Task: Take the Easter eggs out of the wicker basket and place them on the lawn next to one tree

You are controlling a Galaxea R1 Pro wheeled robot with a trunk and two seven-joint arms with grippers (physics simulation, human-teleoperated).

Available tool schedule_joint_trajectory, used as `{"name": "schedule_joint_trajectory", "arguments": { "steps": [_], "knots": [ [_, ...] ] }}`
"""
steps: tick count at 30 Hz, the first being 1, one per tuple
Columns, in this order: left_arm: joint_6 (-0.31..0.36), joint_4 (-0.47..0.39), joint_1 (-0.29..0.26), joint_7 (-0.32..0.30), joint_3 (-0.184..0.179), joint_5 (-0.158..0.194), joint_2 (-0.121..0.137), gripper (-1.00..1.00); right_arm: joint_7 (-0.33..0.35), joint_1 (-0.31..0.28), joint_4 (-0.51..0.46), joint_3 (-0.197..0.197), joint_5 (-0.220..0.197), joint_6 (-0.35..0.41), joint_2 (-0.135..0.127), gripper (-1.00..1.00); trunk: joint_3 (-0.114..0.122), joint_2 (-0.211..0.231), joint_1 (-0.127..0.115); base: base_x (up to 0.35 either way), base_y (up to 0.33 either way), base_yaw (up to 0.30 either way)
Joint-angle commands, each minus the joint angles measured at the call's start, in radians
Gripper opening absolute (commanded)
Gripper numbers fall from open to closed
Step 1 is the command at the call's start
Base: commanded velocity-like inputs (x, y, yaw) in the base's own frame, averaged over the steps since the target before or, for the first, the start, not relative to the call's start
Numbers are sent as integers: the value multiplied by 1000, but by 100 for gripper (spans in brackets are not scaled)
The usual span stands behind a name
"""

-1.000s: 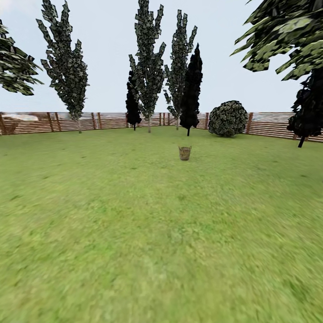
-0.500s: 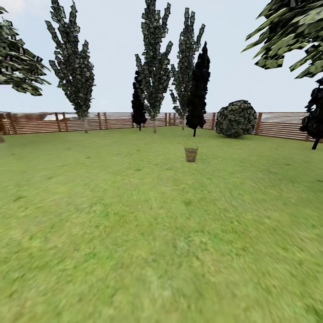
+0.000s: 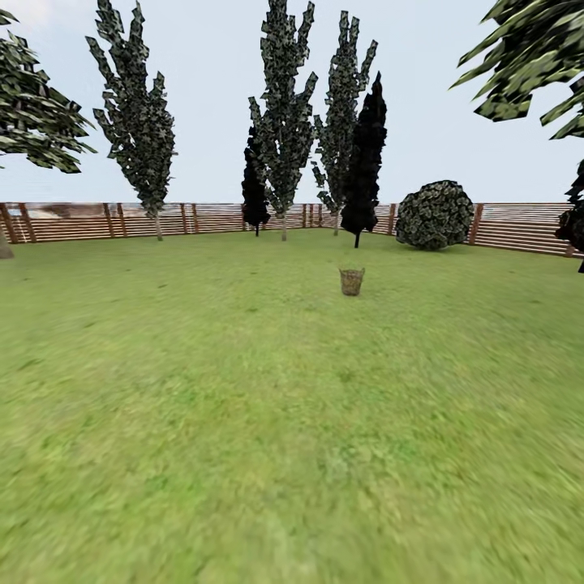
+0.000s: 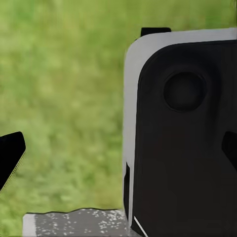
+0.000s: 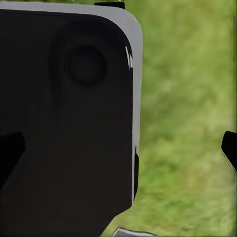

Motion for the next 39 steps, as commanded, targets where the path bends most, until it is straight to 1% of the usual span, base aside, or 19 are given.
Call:
{"name": "schedule_joint_trajectory", "arguments": {
  "steps": [1, 30, 39],
  "knots": [
    [0, -2, 1, 0, 1, 0, 0, 100, 3, -1, 2, -1, 0, 1, 0, 100, -1, 0, 1, 340, 0, 0],
    [0, -2, 1, -1, -1, -3, 0, 100, 3, -1, 2, 4, 4, 3, 7, 100, -1, 0, 1, 340, 0, 0],
    [-1, 0, 1, -1, -2, -4, -8, 100, 3, -1, 2, 6, 4, 3, 7, 100, -1, 0, 1, 327, 0, 0]
  ]
}}
